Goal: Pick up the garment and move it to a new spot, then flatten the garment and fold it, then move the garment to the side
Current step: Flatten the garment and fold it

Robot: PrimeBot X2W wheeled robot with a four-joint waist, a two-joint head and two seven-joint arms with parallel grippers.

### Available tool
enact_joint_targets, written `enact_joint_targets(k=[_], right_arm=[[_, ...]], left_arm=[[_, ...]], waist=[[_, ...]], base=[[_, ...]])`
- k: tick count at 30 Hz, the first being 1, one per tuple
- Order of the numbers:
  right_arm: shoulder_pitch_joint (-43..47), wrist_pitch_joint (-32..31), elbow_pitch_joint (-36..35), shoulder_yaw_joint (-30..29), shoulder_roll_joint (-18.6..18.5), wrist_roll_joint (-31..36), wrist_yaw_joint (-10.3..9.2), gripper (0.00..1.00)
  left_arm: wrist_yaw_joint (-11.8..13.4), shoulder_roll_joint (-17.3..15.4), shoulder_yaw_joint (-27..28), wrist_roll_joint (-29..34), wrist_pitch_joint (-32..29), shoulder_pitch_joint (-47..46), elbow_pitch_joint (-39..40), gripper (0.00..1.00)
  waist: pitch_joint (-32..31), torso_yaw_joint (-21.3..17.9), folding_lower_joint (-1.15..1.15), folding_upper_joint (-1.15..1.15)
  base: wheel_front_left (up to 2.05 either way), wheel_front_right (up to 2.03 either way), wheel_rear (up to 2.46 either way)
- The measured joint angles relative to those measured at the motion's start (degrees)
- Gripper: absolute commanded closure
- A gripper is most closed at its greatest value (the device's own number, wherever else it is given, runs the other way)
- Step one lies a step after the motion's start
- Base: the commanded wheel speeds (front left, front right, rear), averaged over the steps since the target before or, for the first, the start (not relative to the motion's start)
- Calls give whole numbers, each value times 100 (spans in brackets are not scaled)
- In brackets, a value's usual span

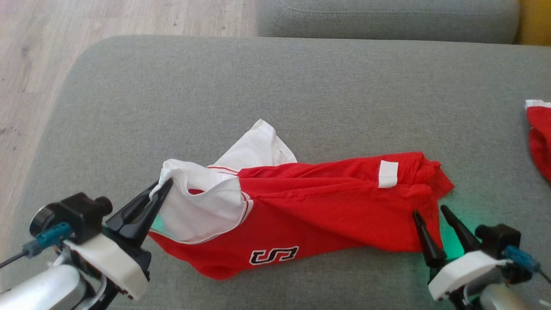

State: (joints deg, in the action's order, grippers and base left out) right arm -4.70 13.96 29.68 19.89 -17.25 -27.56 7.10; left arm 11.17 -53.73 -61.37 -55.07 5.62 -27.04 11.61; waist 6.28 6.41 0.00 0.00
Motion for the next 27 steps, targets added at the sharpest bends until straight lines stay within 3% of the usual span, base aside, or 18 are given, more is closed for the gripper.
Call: enact_joint_targets(k=[10,21,23,27], right_arm=[[-758,18,409,179,-51,-20,0,0],[-780,18,809,422,-113,-18,0,0],[-779,18,806,449,-113,-18,0,7],[-779,18,801,559,-113,-18,0,8]], left_arm=[[-66,102,-44,3,-29,-6,-41,100],[-113,169,-126,10,-85,-12,-104,100],[-112,169,-127,10,-85,-12,-115,100],[-110,168,-127,10,-82,-12,-124,100]], waist=[[54,169,0,0],[21,217,0,0],[1,192,-1,0],[-23,135,-1,0]], base=[[0,0,0],[0,0,0],[0,0,0],[0,0,0]])
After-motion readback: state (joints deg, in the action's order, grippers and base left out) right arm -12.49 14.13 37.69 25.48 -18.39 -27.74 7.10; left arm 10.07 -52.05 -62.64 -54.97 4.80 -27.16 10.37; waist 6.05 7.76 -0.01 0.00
